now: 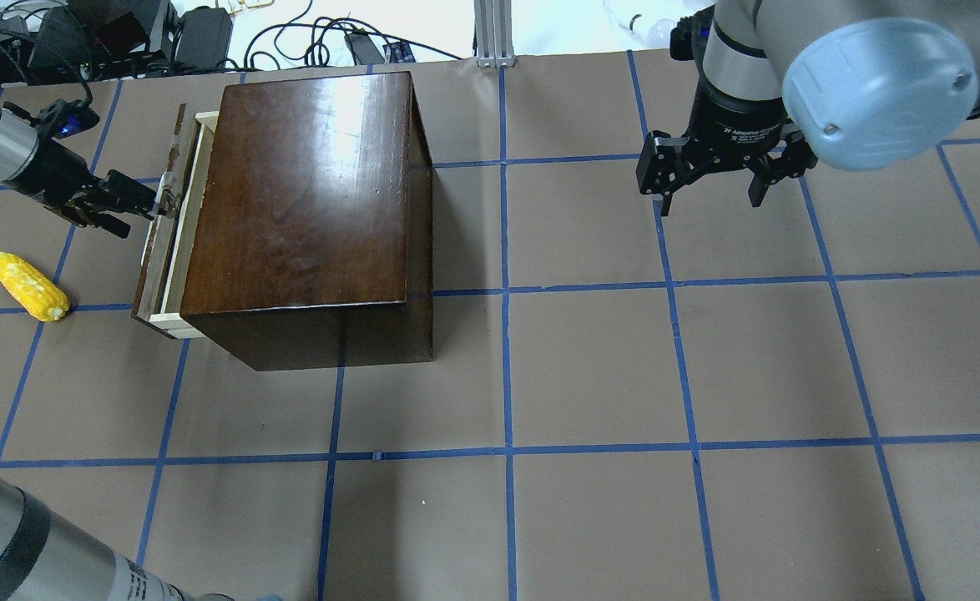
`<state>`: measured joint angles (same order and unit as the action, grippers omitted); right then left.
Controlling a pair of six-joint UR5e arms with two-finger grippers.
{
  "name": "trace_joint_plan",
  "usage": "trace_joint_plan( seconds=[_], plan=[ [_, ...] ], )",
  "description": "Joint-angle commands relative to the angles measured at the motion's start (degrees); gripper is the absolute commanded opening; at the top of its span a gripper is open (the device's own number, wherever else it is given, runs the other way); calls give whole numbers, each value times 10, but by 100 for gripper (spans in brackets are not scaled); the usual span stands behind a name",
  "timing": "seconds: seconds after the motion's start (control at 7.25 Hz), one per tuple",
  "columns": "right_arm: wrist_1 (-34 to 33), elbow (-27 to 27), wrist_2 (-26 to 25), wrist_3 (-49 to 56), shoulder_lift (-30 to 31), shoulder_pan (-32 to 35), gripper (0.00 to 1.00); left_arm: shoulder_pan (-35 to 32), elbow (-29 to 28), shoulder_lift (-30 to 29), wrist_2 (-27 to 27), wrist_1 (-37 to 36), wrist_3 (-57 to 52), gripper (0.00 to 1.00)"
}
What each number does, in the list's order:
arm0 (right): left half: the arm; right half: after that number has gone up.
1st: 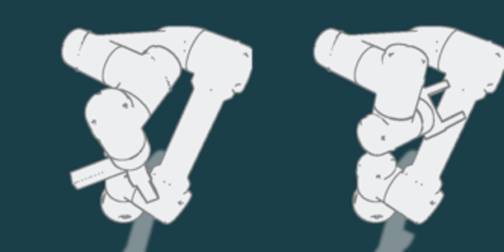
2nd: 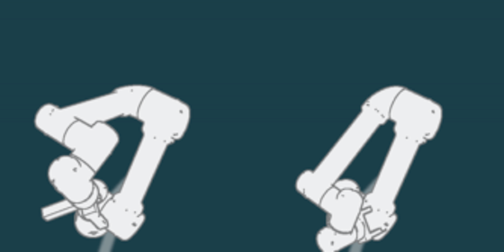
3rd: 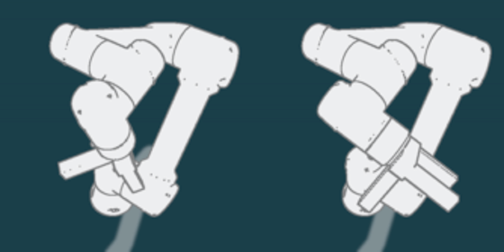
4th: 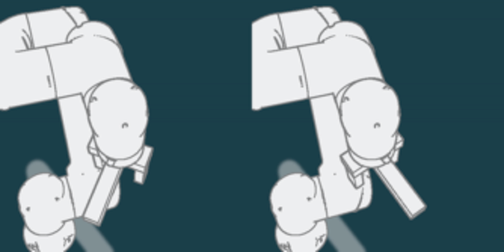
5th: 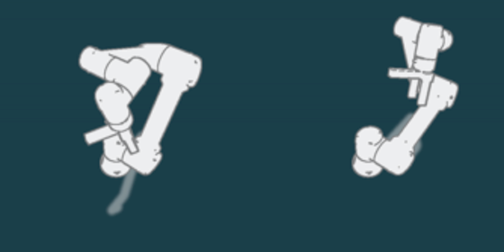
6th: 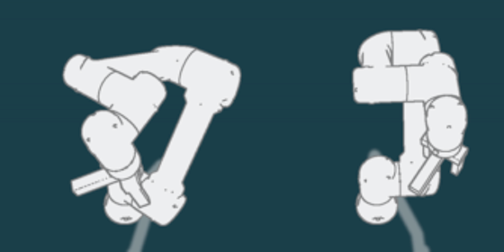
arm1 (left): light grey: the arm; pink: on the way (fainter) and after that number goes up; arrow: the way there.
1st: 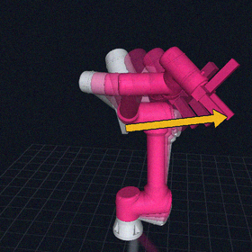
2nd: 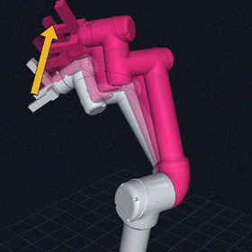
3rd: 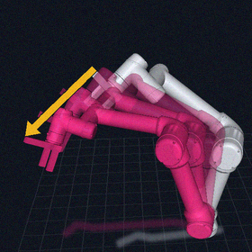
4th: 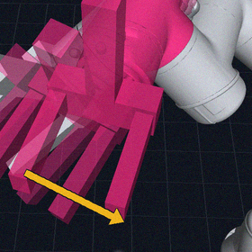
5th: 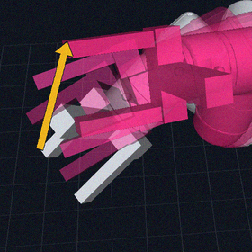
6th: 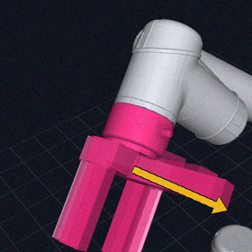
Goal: Open drawer and put corn inside
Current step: 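Pull the drawer outward from the cabinet with the left gripper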
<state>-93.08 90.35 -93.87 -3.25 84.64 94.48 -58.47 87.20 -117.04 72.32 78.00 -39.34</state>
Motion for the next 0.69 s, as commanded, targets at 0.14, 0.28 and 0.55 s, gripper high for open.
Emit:
trace_joint_plan(
  seconds=[0.14, 0.28, 0.55],
  plan=[
    [0, 0, 0, 0, 0, 0, 100, 5, -26, -8, 15, 8, -4, 100],
    [0, 0, 0, 0, 0, 0, 100, 6, -29, -12, 17, 8, -8, 100],
    [-1, 0, 0, 0, 0, 0, 100, 18, -36, -22, 18, 8, -9, 100]
  ],
)
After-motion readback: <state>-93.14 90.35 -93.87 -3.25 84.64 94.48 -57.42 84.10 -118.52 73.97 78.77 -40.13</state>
